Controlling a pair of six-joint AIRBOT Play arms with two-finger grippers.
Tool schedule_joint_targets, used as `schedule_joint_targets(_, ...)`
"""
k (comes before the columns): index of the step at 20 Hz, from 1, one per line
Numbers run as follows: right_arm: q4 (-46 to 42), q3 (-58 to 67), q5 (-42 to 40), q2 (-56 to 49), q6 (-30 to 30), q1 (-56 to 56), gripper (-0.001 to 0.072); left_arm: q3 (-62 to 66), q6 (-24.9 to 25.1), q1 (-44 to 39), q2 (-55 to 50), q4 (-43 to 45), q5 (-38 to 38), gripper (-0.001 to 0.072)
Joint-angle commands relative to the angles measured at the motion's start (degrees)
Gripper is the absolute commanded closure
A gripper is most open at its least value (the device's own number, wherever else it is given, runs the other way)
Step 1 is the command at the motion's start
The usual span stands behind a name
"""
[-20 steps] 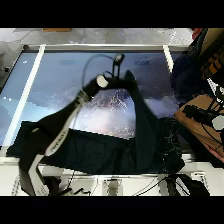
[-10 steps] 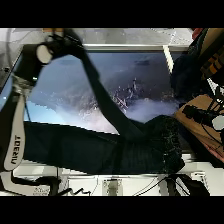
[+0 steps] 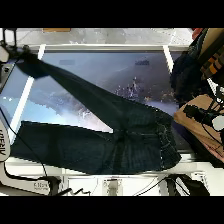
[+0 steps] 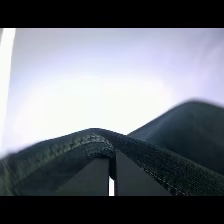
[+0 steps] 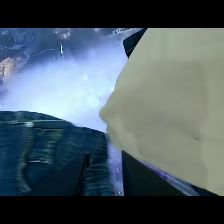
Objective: Fold the clothes and pants, and hang the long-sleeved shirts on hangers.
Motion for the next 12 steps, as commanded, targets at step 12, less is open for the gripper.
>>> schedule_joint_targets(12, -0.3, 0.0, 0.2, -2.7, -2.6, 0.0, 0.0686, -9.1, -6.4, 11.3, -12.2, 0.7, -23.2, 0.0688)
